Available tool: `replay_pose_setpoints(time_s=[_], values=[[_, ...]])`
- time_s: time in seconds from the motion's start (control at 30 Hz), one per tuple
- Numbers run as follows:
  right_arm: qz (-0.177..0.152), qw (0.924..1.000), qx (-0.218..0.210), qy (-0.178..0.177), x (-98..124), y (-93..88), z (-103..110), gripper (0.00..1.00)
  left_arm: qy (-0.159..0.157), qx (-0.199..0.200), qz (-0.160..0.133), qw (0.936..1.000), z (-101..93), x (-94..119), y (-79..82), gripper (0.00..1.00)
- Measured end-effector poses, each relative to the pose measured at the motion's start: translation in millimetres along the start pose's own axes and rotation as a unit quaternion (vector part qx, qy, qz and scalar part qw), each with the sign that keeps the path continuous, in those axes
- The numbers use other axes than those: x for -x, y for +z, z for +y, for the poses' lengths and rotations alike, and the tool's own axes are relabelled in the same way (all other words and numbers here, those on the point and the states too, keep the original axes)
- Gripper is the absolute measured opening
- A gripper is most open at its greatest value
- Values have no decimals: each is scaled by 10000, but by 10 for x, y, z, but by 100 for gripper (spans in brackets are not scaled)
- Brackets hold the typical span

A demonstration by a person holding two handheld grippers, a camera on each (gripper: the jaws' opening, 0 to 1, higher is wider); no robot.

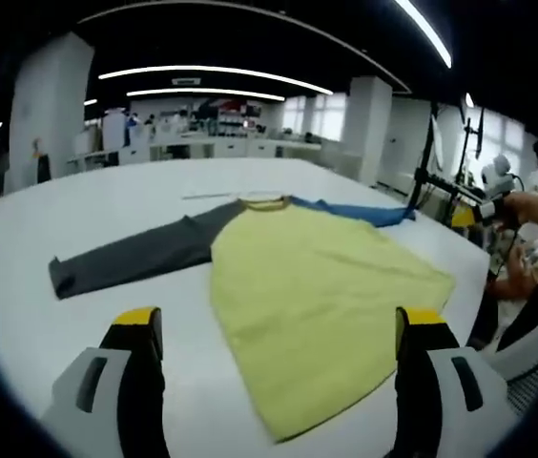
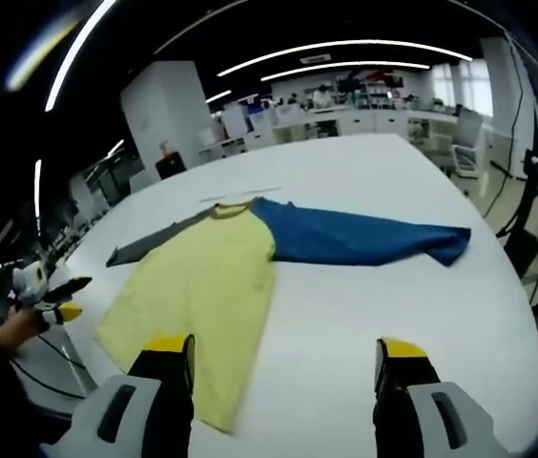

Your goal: Fold the garment on the visible template until the final outline fits inside the template.

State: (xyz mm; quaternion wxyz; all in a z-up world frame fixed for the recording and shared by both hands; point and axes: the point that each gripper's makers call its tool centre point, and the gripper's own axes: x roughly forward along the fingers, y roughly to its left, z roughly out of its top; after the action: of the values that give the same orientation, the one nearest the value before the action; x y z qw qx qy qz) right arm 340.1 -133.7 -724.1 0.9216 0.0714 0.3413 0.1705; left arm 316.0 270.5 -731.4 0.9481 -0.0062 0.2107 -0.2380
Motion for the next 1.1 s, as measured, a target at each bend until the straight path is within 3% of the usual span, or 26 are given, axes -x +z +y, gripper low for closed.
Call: replay_pose_setpoints(time_s=[0.27,0.43,0.57,0.87,1.1], values=[[-175,9993,-109,-311,-81,229,-466,76,-136,-166,11,9998,-76,-27,48,99],[-243,9978,96,-602,-147,341,-734,64,-149,-132,-56,9998,-74,-54,71,99],[-348,9969,84,-702,-229,456,-932,60,-110,-178,7,9998,-30,-64,62,99],[-314,9949,28,-954,-428,496,-1225,55,-54,-146,13,9999,8,-97,72,99],[-229,9905,15,-1353,-585,532,-1534,50,-11,-37,-13,10000,15,-111,95,99]])
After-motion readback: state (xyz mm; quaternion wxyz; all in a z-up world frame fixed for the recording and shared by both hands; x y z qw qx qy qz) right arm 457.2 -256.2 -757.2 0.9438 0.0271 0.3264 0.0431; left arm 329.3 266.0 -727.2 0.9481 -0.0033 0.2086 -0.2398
